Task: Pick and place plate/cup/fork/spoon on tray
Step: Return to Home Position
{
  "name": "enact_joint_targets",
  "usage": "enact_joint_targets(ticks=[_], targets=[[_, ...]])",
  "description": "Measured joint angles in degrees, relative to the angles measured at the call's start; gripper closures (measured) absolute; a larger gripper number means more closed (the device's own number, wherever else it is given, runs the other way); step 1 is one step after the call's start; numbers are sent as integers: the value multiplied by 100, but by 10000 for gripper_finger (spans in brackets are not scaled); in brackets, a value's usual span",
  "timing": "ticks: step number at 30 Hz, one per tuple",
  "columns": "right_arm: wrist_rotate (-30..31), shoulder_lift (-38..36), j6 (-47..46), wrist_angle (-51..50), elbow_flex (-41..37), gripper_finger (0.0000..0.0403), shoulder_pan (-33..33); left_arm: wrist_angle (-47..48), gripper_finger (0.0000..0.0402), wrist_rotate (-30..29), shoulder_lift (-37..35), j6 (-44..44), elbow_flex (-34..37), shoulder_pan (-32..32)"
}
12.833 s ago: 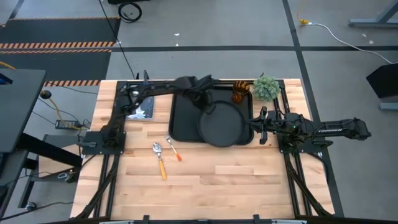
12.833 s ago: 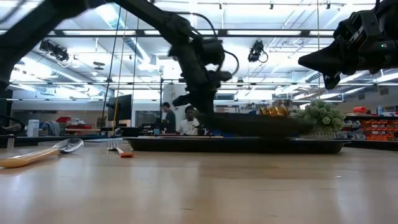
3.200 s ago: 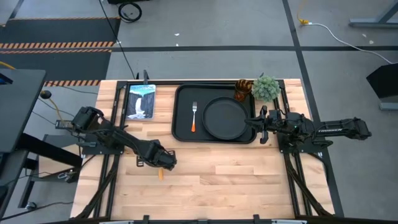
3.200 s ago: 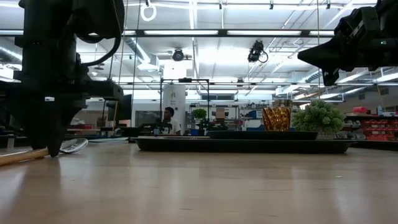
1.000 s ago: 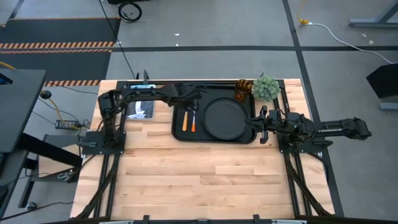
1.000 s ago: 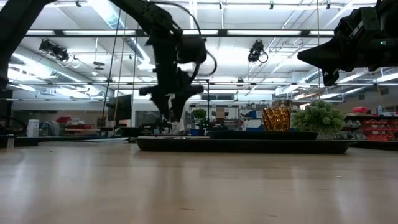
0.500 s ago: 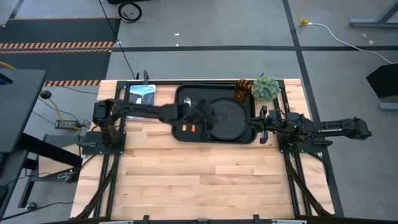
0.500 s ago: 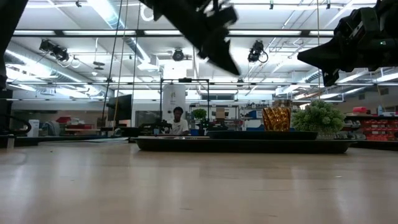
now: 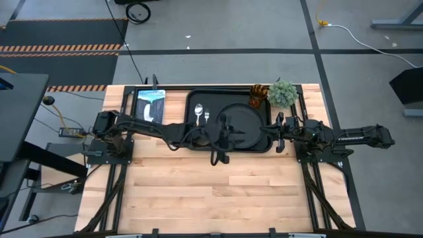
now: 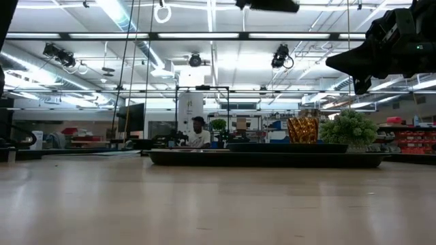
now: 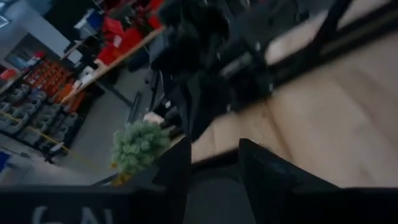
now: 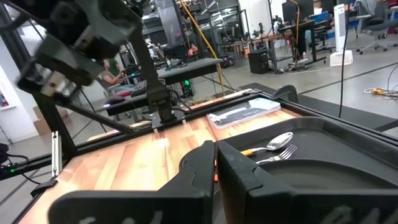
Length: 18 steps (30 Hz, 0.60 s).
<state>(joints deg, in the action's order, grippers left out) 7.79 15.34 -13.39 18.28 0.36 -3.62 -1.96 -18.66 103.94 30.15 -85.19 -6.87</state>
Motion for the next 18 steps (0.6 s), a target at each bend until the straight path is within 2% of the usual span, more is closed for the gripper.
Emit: enact_joint_targets(ticks=[4, 9, 13, 18], targets=[[0, 4, 0, -2, 0, 380, 0, -309, 260, -28, 0, -771, -4, -144], [2, 4, 0, 7, 0, 380, 0, 229, 260, -386, -246, -1416, -2, -354], [2, 10, 0, 52, 0, 380, 0, 503, 260, -751, -663, -1309, 190, -575], [1, 4, 1, 75, 1, 380, 0, 455, 260, -554, -1502, -1149, 948, -942]])
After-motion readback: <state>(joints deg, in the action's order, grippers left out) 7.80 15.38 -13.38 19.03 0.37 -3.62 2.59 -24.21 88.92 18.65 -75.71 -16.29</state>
